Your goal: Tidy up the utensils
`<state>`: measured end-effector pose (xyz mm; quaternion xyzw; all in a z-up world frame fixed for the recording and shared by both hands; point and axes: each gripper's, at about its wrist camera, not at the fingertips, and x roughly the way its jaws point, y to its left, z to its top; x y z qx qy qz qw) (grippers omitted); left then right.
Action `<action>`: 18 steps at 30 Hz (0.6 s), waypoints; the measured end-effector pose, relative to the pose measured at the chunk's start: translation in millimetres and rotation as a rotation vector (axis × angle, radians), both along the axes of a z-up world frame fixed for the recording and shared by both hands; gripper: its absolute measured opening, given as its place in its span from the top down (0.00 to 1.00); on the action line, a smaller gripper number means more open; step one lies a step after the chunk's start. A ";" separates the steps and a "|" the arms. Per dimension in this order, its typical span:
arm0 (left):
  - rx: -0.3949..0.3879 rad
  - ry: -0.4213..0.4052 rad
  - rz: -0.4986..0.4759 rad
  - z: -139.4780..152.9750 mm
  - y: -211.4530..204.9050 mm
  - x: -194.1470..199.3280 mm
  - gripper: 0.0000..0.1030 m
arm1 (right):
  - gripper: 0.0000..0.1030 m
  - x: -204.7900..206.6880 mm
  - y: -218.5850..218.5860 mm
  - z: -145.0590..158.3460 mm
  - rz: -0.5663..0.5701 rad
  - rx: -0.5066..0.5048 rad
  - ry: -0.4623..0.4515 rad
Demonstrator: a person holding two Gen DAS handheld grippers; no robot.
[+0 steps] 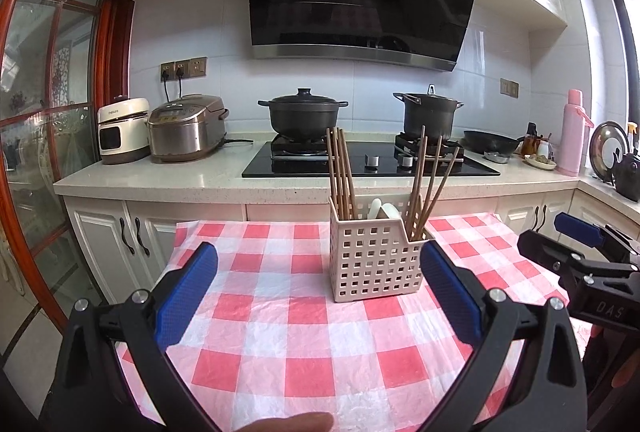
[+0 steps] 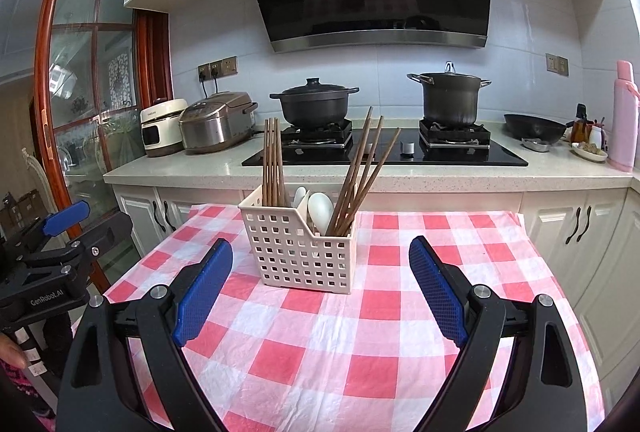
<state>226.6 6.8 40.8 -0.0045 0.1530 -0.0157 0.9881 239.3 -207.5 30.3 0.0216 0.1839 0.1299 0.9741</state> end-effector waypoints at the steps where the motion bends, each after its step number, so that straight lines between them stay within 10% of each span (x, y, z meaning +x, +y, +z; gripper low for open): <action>1: 0.001 0.000 0.000 0.0 0.4 0.3 0.05 | 0.18 0.0 0.0 0.0 0.000 0.001 0.001; 18: -0.007 0.006 -0.005 -2.0 0.2 4.1 0.05 | 0.18 2.6 -1.6 -3.8 0.000 0.016 0.012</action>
